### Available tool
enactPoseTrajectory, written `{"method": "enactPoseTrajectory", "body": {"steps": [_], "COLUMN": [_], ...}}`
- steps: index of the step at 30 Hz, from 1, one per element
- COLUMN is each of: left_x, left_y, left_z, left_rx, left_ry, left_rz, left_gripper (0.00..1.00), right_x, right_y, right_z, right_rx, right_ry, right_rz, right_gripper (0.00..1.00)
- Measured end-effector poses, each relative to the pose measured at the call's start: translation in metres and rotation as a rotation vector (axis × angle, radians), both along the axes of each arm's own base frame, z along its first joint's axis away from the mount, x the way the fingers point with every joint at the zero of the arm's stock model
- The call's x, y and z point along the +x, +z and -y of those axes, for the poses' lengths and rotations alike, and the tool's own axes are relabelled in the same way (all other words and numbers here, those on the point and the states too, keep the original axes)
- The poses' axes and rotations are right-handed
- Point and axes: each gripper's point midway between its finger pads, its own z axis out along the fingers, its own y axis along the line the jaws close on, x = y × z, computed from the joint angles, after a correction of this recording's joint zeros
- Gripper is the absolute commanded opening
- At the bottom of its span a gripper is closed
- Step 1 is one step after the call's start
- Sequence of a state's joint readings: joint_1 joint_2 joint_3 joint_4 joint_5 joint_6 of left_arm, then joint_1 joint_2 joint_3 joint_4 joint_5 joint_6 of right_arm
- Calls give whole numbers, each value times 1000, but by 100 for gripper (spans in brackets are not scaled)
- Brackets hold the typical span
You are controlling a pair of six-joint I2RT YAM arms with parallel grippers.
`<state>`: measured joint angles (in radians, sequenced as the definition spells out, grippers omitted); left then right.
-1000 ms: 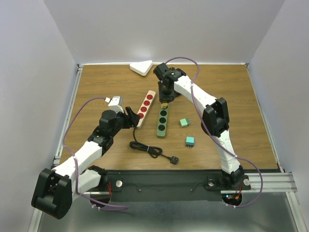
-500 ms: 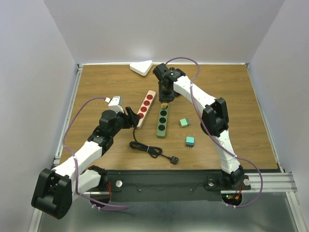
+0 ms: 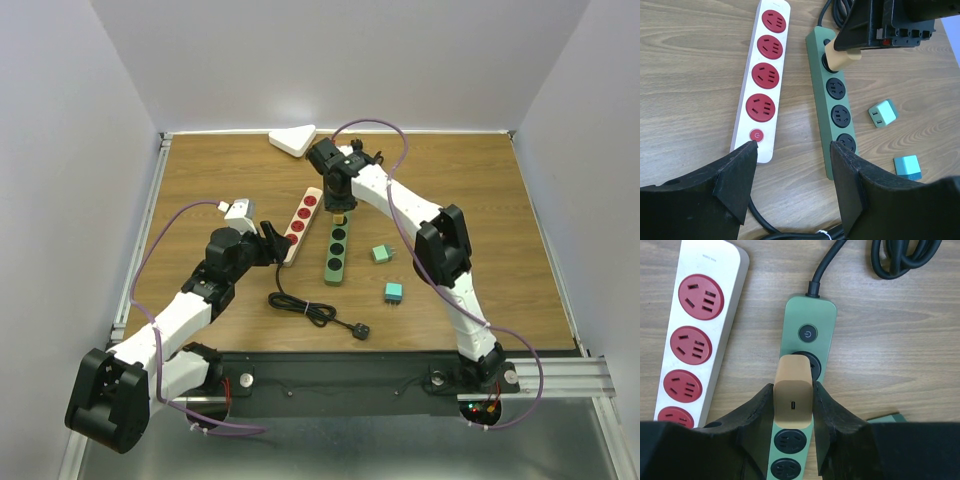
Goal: Insert the plug
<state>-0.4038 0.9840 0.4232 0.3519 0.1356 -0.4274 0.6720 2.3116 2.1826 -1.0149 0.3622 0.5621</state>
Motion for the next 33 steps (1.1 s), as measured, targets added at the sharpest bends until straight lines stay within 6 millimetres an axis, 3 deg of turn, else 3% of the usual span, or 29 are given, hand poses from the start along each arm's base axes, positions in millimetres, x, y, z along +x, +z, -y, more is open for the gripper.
{"method": "enactPoseTrajectory", "body": {"steps": [29, 33], "left_x": [-1, -1], "left_y": [-7, -8], "left_z": [2, 2], "left_rx": [4, 6], "left_ry": [-14, -14], "left_rz": [-21, -25], "left_gripper": [71, 71], "right_x": [2, 1], "right_y": [-4, -15], "right_z": [5, 5], "right_rx": [57, 41], "right_ry": [-34, -38], "right_rz": [181, 182], "right_gripper": [0, 0]}}
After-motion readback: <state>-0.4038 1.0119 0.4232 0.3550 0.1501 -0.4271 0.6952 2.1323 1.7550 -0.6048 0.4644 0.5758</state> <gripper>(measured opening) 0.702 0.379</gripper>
